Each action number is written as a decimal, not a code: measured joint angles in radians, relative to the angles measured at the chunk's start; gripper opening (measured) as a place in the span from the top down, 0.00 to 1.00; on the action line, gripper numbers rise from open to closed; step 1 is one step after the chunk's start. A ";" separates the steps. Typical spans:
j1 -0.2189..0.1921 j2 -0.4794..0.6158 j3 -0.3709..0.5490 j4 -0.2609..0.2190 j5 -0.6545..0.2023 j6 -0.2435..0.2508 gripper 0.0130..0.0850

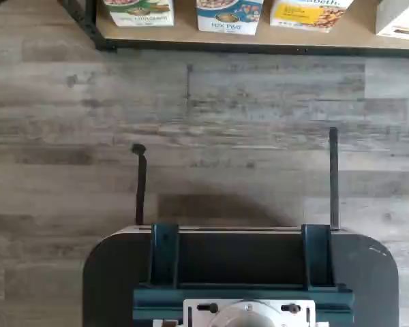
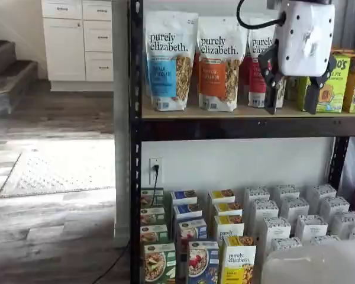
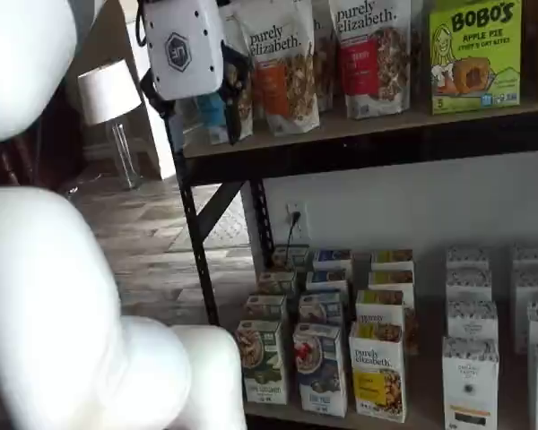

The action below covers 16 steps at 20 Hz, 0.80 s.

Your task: Pick up the blue and white box that is on the bottom shelf, the second box from the left

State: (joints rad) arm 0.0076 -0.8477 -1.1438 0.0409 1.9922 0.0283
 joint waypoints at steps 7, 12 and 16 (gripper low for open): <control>0.004 0.038 -0.031 -0.004 0.060 0.003 0.00; 0.018 0.039 -0.014 -0.015 0.044 0.011 0.00; 0.031 0.031 0.024 -0.013 0.011 0.025 0.00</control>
State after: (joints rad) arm 0.0385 -0.8164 -1.1196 0.0277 2.0032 0.0529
